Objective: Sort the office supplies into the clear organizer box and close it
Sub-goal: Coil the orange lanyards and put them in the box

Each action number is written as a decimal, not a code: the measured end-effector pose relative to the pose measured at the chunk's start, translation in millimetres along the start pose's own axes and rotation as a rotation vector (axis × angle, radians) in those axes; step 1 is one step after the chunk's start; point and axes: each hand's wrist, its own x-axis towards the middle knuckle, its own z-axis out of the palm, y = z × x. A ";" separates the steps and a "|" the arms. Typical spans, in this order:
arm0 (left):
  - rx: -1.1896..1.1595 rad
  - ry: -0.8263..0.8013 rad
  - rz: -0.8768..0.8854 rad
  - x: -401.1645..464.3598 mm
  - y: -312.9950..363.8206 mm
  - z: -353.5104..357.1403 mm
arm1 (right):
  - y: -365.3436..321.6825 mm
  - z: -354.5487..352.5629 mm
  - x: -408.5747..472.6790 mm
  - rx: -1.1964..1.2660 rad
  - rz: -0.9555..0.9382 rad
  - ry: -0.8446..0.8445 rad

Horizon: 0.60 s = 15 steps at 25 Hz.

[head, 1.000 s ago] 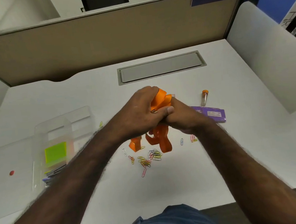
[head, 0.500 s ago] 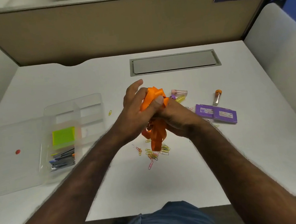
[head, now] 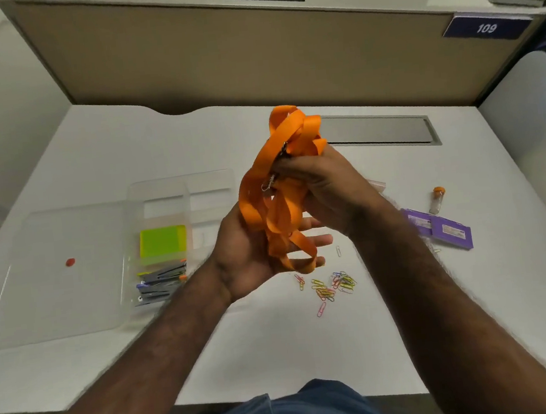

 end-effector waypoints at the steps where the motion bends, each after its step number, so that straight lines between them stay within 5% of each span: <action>1: -0.061 -0.034 0.008 -8.8 5.1 -3.9 | 0.1 11.1 4.7 -0.046 0.000 0.015; 3: -0.158 -0.031 0.083 -24.7 18.7 -9.0 | 2.1 32.9 10.1 -0.156 -0.005 0.017; 6: -0.146 0.180 0.225 -46.8 43.6 -22.1 | 11.5 71.4 17.9 -0.384 -0.036 0.040; 11: 0.058 0.416 0.292 -81.1 74.7 -50.5 | 46.4 125.0 40.1 -1.180 -0.086 0.010; 15: 0.292 0.467 0.262 -98.4 83.7 -76.5 | 68.3 158.2 54.5 -1.345 -0.087 0.017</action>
